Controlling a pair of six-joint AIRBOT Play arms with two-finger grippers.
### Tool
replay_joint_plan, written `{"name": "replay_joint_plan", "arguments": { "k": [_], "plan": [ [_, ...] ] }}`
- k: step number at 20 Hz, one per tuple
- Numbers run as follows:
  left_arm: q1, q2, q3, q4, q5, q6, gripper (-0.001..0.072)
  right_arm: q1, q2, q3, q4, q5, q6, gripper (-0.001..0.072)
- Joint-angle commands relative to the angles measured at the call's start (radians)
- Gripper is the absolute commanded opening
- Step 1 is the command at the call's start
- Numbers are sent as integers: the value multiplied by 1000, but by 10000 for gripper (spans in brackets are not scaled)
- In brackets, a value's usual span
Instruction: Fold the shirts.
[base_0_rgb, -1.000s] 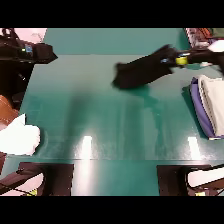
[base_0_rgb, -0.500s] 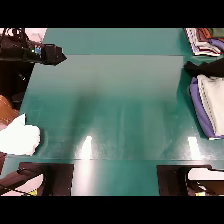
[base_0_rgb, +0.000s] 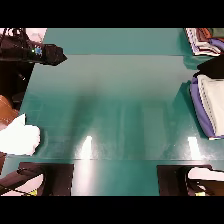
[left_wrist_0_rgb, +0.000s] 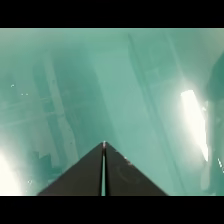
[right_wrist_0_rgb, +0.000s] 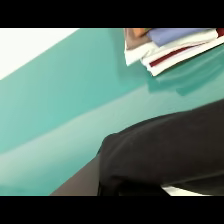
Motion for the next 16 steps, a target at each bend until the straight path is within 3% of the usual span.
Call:
{"name": "replay_joint_plan", "arguments": {
  "k": [1,8,16],
  "plan": [
    [0,0,0,3,-16,1,29,-15,50,35,-109,140,0,17],
    [0,1,0,6,-23,8,29,-123,121,-75,-158,415,35,17],
    [0,0,0,6,-23,34,29,-272,308,-480,-315,413,31,40]
  ]
}}
